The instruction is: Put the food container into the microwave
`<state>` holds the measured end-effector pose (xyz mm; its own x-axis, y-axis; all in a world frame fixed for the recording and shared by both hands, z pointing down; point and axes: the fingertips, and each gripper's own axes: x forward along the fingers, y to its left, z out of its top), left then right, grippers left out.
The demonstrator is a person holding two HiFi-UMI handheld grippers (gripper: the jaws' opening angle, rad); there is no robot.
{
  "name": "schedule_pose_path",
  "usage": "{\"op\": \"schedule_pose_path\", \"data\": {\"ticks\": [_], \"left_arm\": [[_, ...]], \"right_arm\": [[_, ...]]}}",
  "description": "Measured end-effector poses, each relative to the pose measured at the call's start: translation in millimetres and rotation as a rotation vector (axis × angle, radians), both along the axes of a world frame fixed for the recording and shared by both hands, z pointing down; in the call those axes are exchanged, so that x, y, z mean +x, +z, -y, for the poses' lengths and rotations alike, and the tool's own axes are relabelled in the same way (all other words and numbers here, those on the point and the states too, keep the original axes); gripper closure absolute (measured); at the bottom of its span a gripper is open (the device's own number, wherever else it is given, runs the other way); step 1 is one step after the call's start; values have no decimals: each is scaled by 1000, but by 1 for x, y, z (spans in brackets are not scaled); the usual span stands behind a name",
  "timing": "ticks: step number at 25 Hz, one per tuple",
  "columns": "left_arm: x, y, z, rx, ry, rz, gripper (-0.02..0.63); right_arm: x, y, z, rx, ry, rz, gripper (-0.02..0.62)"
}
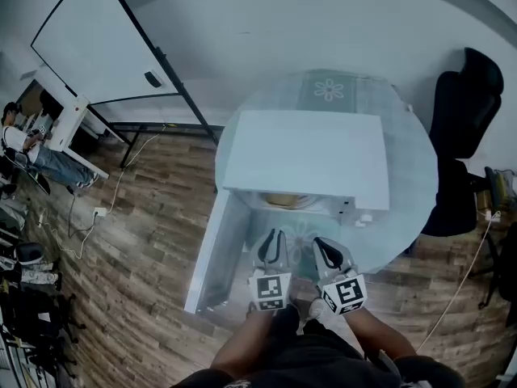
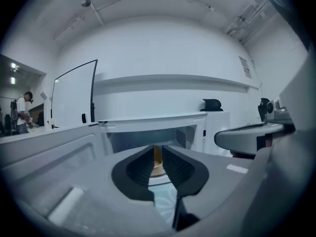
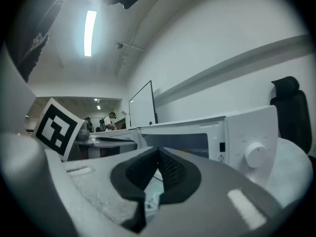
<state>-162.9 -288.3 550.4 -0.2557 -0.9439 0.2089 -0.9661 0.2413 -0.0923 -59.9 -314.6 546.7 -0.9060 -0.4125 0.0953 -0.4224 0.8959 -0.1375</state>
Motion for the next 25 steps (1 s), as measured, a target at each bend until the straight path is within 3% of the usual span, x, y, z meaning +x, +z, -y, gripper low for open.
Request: {"op": "schedule_pose_path", "data": {"ticks": [2,12,25], "left_arm": [[5,-7,-7,2,11,-12,601],[27,-32,-40,61,30,-37,600],[44,-63,-54,111,6,-31,600]], "right_arm": [[3,-4,-5,5,-10,-3,594],[7,-65,-19,140,-92,53,595],[20,-123,-32,162,-129,160,595]]}}
